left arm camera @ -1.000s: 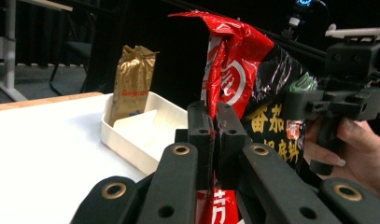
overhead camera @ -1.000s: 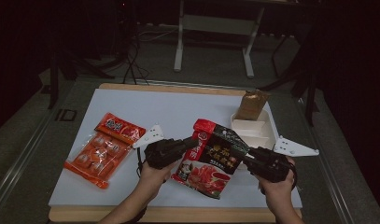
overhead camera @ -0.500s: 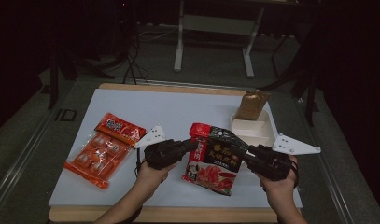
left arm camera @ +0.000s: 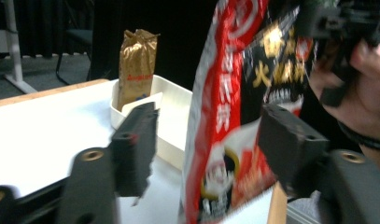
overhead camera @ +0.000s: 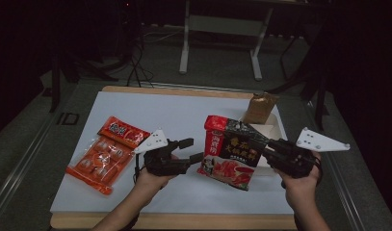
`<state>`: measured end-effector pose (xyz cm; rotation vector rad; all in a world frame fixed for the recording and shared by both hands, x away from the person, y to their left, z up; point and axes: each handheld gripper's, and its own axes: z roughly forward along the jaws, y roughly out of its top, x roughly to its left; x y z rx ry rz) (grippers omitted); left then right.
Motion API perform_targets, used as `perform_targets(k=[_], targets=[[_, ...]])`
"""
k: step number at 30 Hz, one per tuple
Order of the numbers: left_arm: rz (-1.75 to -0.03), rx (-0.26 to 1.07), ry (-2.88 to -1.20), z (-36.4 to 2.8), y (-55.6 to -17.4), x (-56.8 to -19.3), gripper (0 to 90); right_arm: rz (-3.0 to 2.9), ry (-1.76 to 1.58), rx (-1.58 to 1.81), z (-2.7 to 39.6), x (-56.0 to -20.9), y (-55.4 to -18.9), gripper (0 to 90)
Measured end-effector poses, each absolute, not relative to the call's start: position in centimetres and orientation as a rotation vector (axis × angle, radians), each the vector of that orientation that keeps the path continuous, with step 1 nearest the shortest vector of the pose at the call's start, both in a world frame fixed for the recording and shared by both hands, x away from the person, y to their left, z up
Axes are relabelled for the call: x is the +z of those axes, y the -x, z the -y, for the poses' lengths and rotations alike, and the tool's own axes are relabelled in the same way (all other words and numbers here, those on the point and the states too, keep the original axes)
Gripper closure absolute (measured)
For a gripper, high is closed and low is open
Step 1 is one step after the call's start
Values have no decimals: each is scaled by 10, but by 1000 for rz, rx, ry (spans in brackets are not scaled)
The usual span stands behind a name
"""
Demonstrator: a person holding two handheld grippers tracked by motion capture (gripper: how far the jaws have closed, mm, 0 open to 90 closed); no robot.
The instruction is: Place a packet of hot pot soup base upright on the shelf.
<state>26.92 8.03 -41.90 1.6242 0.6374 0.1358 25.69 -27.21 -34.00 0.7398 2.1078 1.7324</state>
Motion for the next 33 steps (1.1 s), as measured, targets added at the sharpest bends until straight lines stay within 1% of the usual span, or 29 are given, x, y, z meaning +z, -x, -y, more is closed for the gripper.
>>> perform_targets(k=[2, 4, 6, 7, 10, 13, 15, 21, 23, 33], targets=[[-648, 116, -1628, -83, -269, -420, 306, -2096, -735, 1726, 276, -336, -260, 771], [-626, 92, -1651, -85, -268, -422, 226, -2080, -737, 1745, 280, -333, -263, 770], [-616, 105, -1670, -86, -265, -425, 215, -2057, -719, 1749, 283, -331, -266, 770], [-612, 97, -1680, -87, -264, -427, 178, -2052, -718, 1753, 285, -330, -267, 770], [-614, 113, -1693, -90, -261, -431, 128, -2039, -744, 1748, 290, -328, -271, 770], [-623, 121, -1697, -94, -258, -434, 54, -2027, -759, 1732, 294, -325, -276, 770], [-641, 127, -1735, -98, -255, -437, 21, -2014, -768, 1725, 297, -324, -279, 770], [-661, 151, -1712, -107, -250, -446, 14, -1986, -797, 1709, 308, -322, -288, 770], [-658, 191, -1746, -109, -246, -450, 14, -1972, -808, 1700, 313, -321, -292, 770], [-618, 259, -1804, -114, -236, -469, 15, -1892, -869, 1679, 332, -318, -312, 769]])
